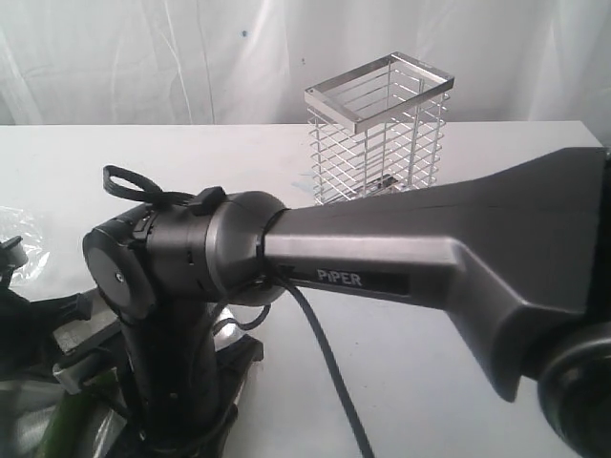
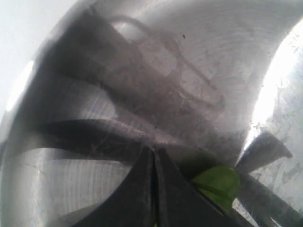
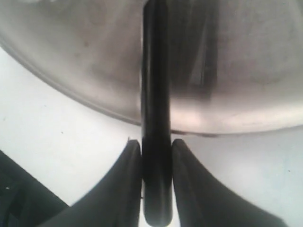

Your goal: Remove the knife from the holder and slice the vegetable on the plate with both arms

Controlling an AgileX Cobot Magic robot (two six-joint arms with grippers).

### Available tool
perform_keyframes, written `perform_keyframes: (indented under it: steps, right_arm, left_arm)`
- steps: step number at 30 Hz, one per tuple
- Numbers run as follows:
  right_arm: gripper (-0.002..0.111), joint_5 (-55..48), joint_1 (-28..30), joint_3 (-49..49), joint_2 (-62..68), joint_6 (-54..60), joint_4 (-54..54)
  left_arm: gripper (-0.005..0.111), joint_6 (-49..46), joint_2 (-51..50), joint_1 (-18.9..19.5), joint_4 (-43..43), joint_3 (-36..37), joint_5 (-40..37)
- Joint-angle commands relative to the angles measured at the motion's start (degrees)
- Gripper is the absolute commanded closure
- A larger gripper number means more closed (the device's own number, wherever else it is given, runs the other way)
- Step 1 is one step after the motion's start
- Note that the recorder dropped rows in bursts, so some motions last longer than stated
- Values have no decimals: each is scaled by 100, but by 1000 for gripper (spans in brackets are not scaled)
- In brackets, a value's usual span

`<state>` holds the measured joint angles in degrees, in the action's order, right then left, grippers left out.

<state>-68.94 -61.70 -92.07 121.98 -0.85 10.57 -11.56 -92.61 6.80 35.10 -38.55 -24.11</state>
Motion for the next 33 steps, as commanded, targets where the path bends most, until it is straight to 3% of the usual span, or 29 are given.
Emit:
perform_keyframes:
  steps: [1, 11, 22, 33]
  right_arm:
    - [108, -102, 9, 77, -349, 217, -392]
    - [108, -102, 9, 634, -325, 260, -378]
    - [108, -102, 9, 487, -358, 327, -652]
    - [108, -102, 366, 388, -336, 199, -851]
  left_arm:
    - [106, -45, -13, -23, 115, 21, -115]
    - [106, -69, -13, -23, 129, 21, -115]
    - [106, -197, 35, -23, 331, -30, -181]
    - [106, -385, 306, -23, 473, -880, -1031]
